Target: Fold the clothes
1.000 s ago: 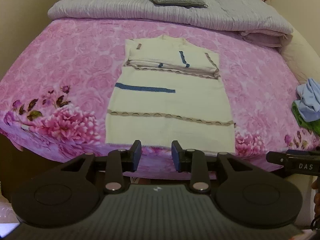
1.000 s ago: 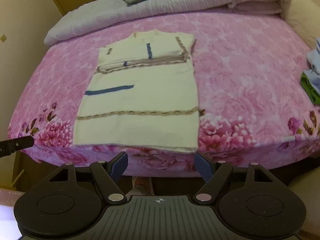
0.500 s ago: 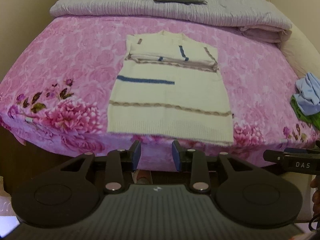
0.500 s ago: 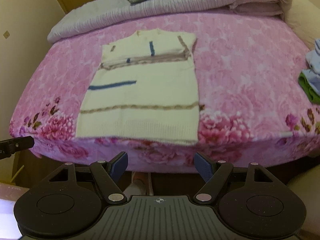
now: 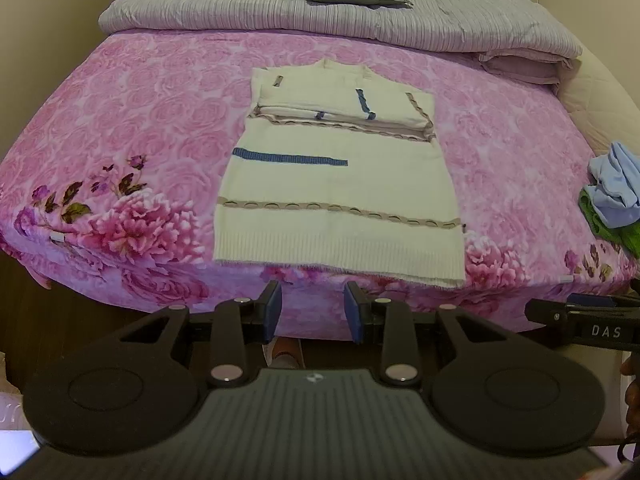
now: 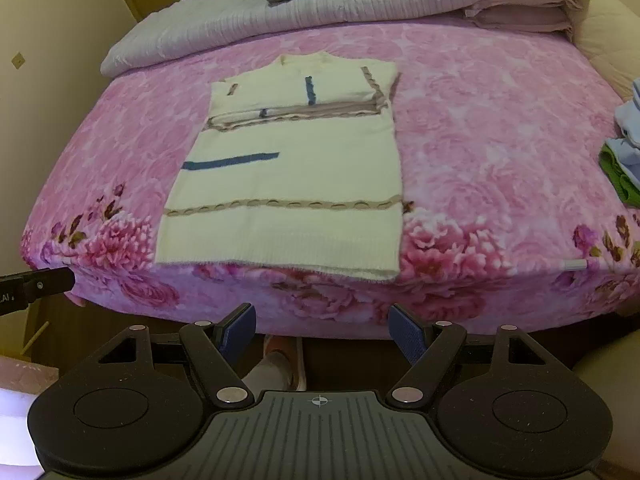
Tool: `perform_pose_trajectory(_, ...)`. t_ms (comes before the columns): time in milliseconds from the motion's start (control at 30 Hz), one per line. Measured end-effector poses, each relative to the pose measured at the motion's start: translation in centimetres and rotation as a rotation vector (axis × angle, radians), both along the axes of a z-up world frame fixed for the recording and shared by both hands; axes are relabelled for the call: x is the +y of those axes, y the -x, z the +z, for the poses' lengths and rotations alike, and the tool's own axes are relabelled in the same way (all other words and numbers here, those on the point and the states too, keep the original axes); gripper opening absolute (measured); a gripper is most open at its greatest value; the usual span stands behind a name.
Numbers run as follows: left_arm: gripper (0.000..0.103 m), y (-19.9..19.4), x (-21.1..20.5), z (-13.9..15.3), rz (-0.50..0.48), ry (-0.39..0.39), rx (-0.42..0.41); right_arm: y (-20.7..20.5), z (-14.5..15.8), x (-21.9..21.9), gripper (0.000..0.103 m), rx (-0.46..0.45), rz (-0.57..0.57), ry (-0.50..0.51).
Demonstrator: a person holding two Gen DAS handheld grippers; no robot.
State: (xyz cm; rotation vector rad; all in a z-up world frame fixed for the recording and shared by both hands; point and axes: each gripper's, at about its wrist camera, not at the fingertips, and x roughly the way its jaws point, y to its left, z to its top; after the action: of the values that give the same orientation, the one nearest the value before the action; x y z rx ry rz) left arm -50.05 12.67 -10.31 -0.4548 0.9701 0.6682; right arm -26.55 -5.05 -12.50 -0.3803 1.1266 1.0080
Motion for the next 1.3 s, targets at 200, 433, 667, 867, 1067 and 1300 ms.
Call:
perform_pose_trajectory(200,0.028,0.3,2.1,-0.9,0.022,0.035,-0.017,-0.9,-0.5,0.8,0.077,0.015,-0.022,-0.007)
perform_pose_trajectory(433,0.028,0.0,8.0,-3.3,0.059,0.095,-0.019,-3.4,-1.5,3.2,0.077,0.071,-0.085,-0.043)
perform_pose_trajectory(667,0.028,-2.5,16.9,-7.4,0.037,0.178,0.019,-6.7,-4.8,7.3,0.077,0.164,-0.18,-0.03)
perform_pose_trajectory(867,0.028,-5.1,24.4,-11.3,-0.02,0.189,0.06,-9.7,-8.4,9.6,0.077,0.206,-0.335,-0.024)
perform_pose_trajectory(1067,0.028,-6.7,27.4,-15.5,-0.046,0.2,0.06,-10.8,-11.5,10.8,0.077,0.185,-0.383,-0.04)
perform_pose_trajectory(1300,0.028,-5.5,27.6,-22.2,-0.06,0.206,-0.061,-12.2,-17.9,10.5,0.076,0.105,-0.345,-0.15)
